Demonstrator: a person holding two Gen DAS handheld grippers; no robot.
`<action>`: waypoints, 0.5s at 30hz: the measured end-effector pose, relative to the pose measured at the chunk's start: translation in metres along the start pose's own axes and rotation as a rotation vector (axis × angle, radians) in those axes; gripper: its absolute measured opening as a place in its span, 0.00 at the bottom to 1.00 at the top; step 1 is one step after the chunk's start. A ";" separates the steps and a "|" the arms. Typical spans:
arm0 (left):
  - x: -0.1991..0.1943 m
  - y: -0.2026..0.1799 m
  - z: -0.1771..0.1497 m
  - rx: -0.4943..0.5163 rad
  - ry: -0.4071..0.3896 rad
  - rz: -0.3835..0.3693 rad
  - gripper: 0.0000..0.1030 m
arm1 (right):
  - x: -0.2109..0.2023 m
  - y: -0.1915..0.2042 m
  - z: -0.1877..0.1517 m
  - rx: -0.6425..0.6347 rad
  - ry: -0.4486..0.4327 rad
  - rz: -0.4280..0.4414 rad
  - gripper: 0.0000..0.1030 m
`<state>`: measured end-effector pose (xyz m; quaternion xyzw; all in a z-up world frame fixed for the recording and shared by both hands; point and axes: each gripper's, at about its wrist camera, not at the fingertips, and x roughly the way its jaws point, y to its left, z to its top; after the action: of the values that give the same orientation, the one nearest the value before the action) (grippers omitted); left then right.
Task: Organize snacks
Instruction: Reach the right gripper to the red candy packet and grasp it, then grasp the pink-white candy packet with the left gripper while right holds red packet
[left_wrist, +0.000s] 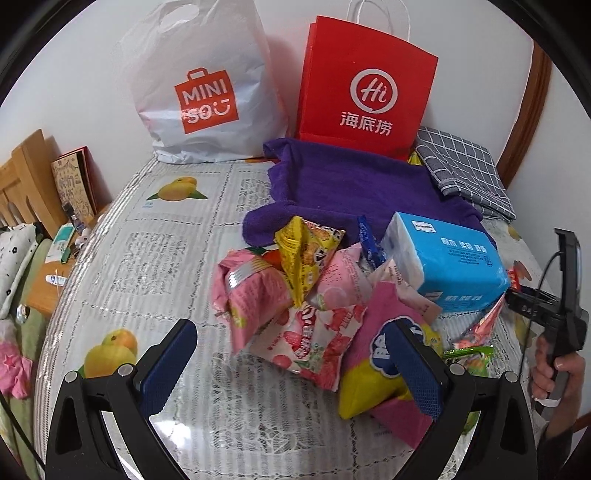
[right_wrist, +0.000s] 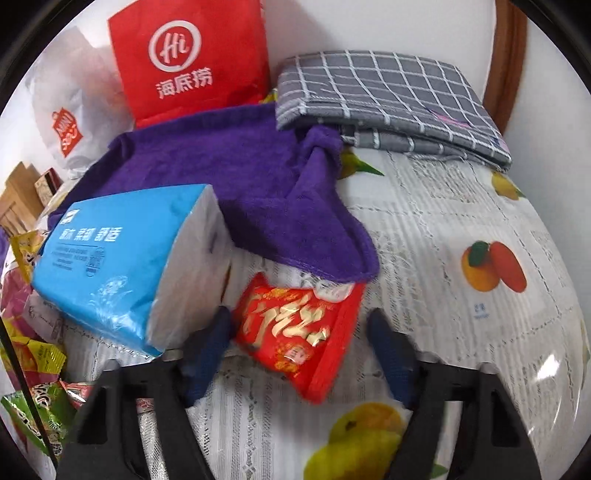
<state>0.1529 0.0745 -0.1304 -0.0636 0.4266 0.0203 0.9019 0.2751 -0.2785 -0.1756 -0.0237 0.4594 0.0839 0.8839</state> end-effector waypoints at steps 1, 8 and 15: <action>-0.001 0.002 0.000 -0.005 0.000 -0.002 0.99 | -0.004 -0.001 0.000 0.011 -0.002 -0.004 0.44; -0.013 0.009 -0.011 -0.011 -0.005 -0.029 0.99 | -0.046 -0.004 -0.020 0.030 -0.066 -0.039 0.40; -0.020 0.013 -0.026 -0.017 0.006 -0.057 0.99 | -0.087 -0.005 -0.051 0.069 -0.118 -0.055 0.40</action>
<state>0.1189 0.0843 -0.1326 -0.0836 0.4272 -0.0022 0.9003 0.1859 -0.3007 -0.1342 -0.0006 0.4082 0.0450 0.9118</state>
